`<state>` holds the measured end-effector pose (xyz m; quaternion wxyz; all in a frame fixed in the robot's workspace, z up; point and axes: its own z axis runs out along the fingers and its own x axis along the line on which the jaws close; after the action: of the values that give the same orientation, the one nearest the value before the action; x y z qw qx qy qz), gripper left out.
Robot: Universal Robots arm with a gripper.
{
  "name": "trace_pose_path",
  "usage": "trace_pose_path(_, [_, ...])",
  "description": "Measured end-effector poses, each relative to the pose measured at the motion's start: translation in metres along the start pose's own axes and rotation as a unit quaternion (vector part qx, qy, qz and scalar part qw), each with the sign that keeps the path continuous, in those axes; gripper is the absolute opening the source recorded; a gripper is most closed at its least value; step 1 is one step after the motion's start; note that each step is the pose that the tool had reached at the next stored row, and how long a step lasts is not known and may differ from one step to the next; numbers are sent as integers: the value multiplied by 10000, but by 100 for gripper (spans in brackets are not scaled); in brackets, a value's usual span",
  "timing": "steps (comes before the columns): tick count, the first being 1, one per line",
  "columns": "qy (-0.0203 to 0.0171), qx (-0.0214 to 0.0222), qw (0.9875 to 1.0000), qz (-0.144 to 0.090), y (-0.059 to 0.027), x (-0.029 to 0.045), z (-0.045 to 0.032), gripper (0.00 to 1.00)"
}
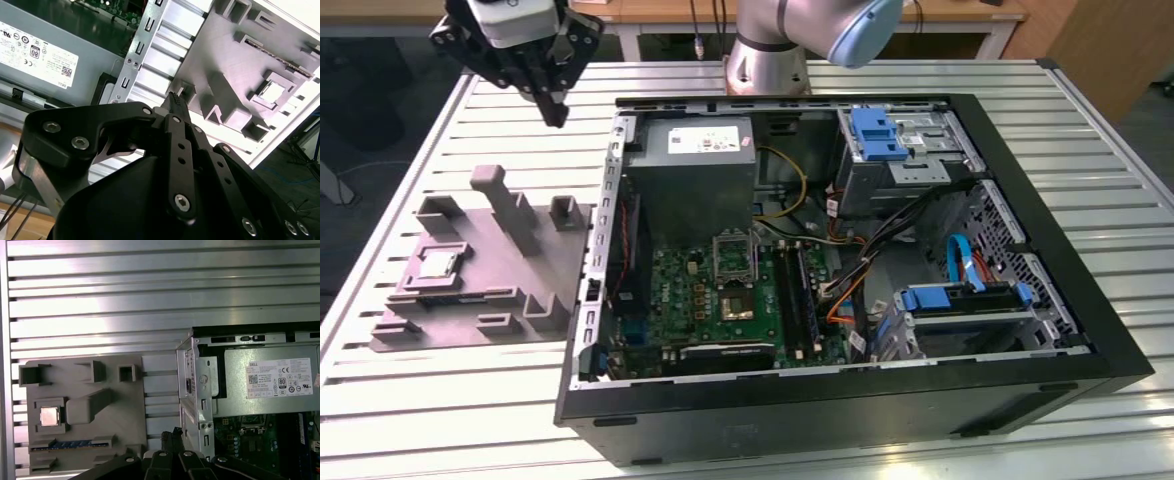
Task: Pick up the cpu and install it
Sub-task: 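Reach for the cpu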
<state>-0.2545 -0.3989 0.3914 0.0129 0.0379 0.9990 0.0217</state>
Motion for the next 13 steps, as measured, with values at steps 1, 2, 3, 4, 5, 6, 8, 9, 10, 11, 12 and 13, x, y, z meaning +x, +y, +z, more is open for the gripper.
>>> trace_pose_path(1, [0,0,10000,0,0,5,0,11])
trace_pose_path(2, [0,0,10000,0,-1,13,0,11])
trace_pose_path(3, [0,0,10000,0,-2,22,0,11])
trace_pose_path(4, [0,0,10000,0,-3,33,-1,11])
trace_pose_path(5, [0,0,10000,0,-3,44,-1,11])
trace_pose_path(6, [0,0,10000,0,-4,57,-1,11])
trace_pose_path(8, [0,0,10000,0,-6,85,-2,11])
trace_pose_path(9, [0,0,10000,0,-7,95,-2,11])
trace_pose_path(10, [0,0,10000,0,-8,104,-2,11])
trace_pose_path(11, [0,0,10000,0,-8,112,-3,11])
trace_pose_path(12, [0,0,10000,0,-9,120,-3,11])
trace_pose_path(13, [0,0,10000,0,-10,129,-3,11])
